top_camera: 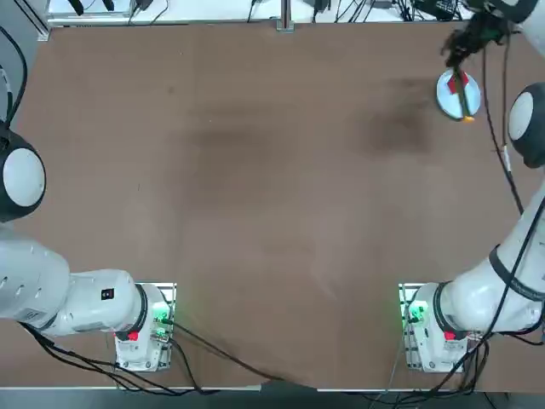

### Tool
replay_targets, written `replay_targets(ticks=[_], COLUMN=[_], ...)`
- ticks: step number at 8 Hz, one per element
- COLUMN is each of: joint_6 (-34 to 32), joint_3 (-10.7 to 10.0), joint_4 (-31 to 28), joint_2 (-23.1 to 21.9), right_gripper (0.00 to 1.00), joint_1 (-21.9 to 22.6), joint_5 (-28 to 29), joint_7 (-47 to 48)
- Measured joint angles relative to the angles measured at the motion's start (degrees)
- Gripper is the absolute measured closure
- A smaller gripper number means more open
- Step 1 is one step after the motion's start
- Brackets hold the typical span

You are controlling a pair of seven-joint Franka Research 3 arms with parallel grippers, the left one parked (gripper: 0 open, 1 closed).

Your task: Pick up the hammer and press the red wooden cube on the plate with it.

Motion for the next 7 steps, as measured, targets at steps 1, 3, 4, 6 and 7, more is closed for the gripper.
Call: replay_targets(ticks=[1, 3, 4, 6, 7], joint_6=[-0.01, 3.74, 9.21, 20.32, 23.69], joint_3=[0.20, 0.36, 0.36, 0.36, 0.34], joint_4=[-0.81, -4.98, -8.79, -16.09, -18.20], joint_2=[-0.32, 0.25, 0.86, 2.76, 3.61], right_gripper=[0.79, 0.79, 0.79, 0.79, 0.79], joint_1=[5.08, 13.71, 16.63, 20.42, 21.35], joint_5=[0.03, 0.04, 0.04, 0.04, 0.04], joint_7=[5.99, 15.28, 18.43, 21.67, 21.70])
